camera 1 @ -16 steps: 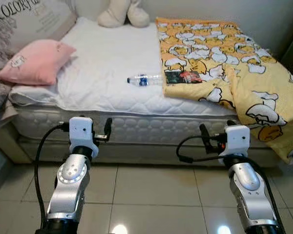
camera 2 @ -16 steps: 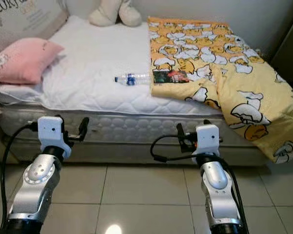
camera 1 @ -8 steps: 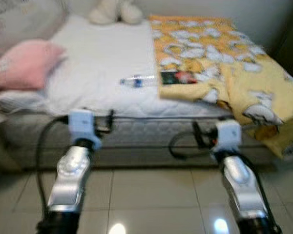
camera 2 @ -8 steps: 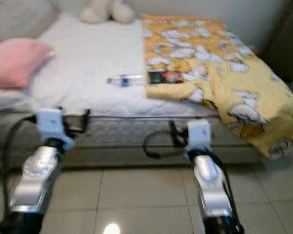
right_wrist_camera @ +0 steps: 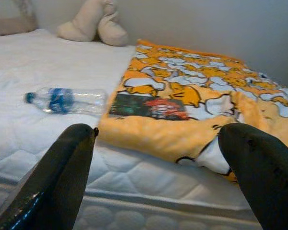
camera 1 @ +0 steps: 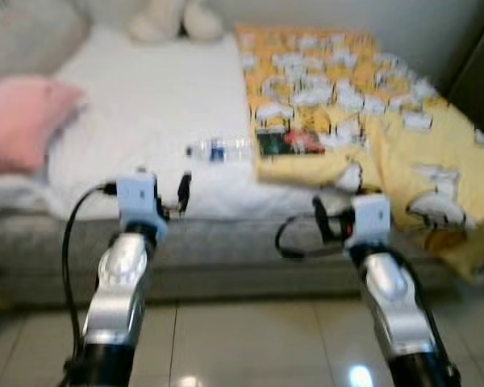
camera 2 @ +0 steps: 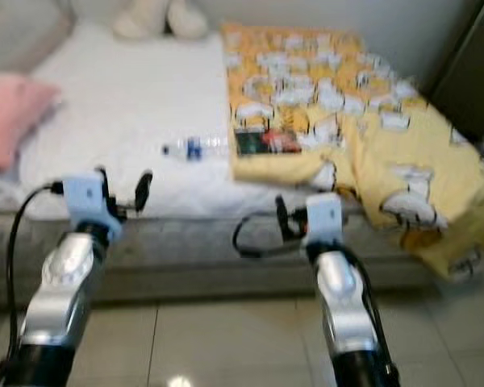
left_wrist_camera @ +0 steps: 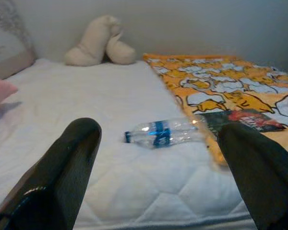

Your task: Clean up the room

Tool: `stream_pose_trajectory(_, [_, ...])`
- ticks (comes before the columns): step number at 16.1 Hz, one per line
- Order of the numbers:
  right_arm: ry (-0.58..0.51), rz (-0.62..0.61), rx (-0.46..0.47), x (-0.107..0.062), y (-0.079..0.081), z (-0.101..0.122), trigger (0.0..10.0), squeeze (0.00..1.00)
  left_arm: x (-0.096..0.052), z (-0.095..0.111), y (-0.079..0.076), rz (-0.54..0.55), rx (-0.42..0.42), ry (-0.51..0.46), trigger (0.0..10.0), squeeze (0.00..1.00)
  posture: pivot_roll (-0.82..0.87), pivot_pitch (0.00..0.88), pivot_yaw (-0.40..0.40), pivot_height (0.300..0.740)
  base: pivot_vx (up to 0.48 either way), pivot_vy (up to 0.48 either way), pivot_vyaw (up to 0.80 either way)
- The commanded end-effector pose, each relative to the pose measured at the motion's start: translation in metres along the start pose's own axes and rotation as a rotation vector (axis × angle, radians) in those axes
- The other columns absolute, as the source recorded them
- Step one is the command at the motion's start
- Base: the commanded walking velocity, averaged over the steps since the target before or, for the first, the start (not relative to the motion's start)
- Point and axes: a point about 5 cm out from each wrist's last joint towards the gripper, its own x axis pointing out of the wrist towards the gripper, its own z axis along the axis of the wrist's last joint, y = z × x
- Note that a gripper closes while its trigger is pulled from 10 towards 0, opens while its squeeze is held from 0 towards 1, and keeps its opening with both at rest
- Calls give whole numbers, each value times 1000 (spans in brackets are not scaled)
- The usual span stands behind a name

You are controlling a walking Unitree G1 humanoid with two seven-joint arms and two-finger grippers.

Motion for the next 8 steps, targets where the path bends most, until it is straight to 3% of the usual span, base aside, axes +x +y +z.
stream_pose_trajectory(1, [1,-25,-13,-1,-11,-1,10000,0,4,4,-12,-40,-7,-15,10000,0,-2,0,-11,740,480,0,0])
stream_pose_trajectory(8, [0,-13,-18,3,-10,1,10000,0,8,4,-11,-30,-15,-10,10000,0,-4,0,-13,740,480,0,0])
